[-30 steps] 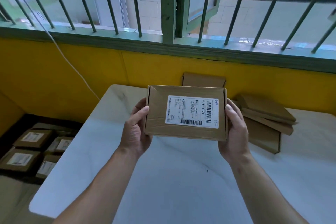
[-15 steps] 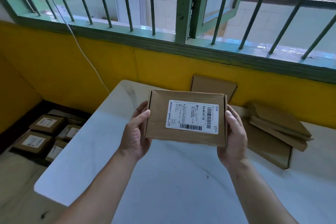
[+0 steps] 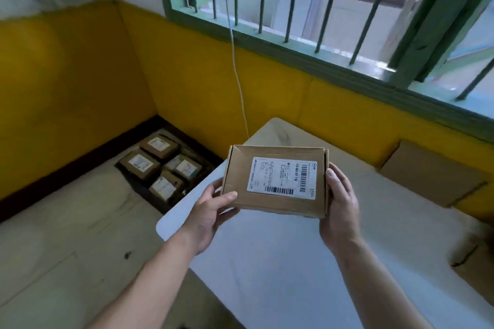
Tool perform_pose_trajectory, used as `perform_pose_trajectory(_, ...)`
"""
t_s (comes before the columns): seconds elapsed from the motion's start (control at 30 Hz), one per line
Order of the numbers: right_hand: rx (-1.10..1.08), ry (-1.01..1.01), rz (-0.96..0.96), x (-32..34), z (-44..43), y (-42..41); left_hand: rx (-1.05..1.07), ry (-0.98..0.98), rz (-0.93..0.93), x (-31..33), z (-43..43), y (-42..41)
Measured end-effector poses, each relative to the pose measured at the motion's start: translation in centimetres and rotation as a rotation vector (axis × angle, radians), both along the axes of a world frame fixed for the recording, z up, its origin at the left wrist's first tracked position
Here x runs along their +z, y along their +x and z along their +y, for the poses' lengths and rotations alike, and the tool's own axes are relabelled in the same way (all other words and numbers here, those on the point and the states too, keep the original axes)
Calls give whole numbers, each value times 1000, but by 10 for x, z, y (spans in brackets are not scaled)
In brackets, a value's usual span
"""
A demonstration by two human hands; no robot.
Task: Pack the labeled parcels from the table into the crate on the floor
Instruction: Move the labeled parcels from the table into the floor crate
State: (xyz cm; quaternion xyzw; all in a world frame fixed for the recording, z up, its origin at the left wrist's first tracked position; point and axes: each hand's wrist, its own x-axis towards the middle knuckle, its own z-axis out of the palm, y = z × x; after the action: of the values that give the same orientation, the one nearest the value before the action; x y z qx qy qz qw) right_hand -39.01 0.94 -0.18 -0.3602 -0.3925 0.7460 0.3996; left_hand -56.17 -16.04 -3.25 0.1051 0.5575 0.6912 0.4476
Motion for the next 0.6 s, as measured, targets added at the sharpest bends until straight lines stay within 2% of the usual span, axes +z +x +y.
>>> perform_pose_trajectory(0.17, 140, -28, -74, -15, -52, -106, 199, 14, -113, -7, -73, -82)
perform_pose_trajectory(0.37, 341, -62, -152, -26, -122, -229, 396, -32, -66, -12, -153, -188)
perform_pose_trajectory(0.6, 416, -75, -314, -59, -154, -322, 509, -63, -111, -35, -184, -276)
